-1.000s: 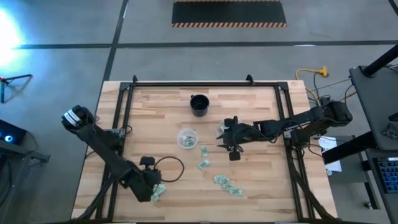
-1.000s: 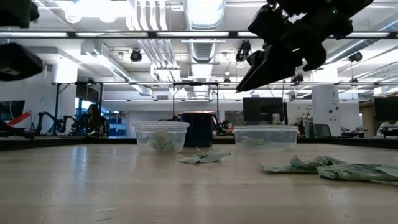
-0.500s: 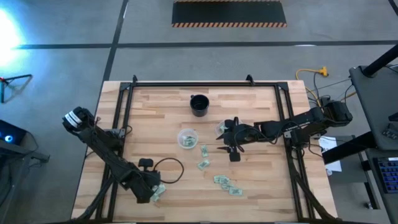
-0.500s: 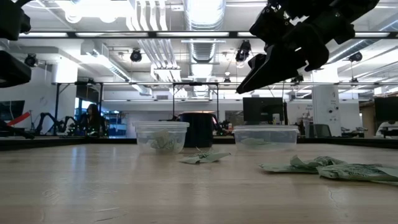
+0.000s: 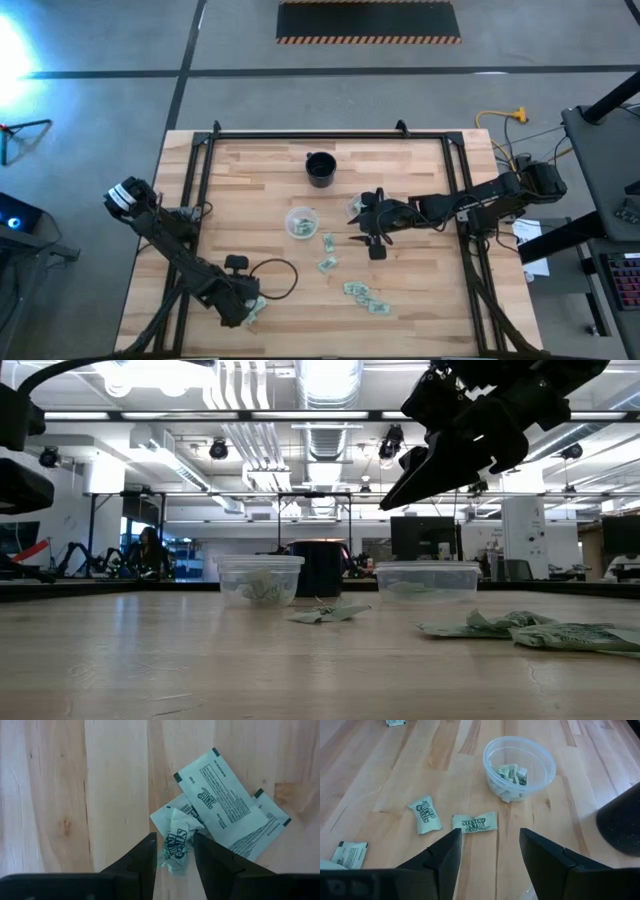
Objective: Pick and place Stevia / Truvia into bins
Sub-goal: Put the green stevia packet into the left transparent container
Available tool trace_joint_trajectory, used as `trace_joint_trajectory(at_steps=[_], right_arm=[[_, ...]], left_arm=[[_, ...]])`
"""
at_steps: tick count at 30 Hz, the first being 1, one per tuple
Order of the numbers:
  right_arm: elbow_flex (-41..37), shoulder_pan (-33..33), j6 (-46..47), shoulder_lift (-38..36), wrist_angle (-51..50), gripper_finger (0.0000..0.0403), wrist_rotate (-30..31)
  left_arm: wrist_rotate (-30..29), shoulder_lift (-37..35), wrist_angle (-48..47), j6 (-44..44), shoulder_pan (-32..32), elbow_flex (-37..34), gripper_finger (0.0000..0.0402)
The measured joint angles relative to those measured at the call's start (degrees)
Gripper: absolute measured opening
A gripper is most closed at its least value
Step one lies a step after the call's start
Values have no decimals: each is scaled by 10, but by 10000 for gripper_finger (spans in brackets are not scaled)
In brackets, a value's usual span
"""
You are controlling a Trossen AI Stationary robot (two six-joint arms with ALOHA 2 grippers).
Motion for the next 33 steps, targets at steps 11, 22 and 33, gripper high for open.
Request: trace_joint_trajectory(at_steps=[11, 22, 33], right_arm=[[0, 0, 3, 0, 0, 192, 1], [0, 0, 3, 0, 0, 192, 1], [0, 0, 3, 0, -1, 192, 1]], left_arm=[[-2, 3, 0, 2, 1, -4, 82], [-12, 3, 0, 2, 4, -5, 43], [-13, -2, -48, 2, 5, 16, 1]])
